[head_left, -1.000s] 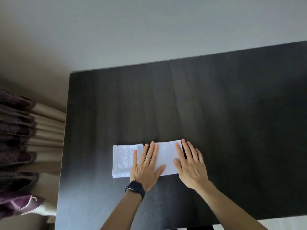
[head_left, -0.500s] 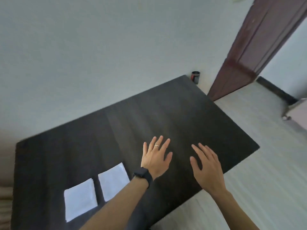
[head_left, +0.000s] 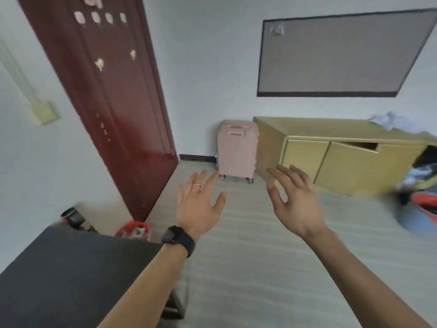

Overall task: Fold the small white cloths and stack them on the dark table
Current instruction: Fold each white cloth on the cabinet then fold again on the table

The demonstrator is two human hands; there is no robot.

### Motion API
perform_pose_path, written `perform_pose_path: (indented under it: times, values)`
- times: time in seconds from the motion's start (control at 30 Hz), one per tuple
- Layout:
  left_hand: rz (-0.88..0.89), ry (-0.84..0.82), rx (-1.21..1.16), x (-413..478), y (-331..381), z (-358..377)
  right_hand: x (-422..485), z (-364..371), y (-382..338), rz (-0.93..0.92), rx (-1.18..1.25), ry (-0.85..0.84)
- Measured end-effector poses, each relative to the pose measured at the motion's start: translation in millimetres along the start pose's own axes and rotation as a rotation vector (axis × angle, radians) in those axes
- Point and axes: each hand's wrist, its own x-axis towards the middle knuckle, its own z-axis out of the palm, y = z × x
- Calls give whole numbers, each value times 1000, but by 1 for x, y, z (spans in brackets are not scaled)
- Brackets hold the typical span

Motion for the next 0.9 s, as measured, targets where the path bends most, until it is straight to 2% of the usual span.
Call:
perform_pose_path:
  times: [0.27,0.4,0.67,0.9]
  values:
    - [288,10,-46,170,161,57,85,-90,153,174,-146,190]
    - [389,-14,-86,254,229,105,133,-110,238,246,-231,206]
    - [515,-90,-161,423,344,207,230,-124,399,365,-359,223]
    - [574,-170,-173,530,449,302,300,-135,536,424,-364,245]
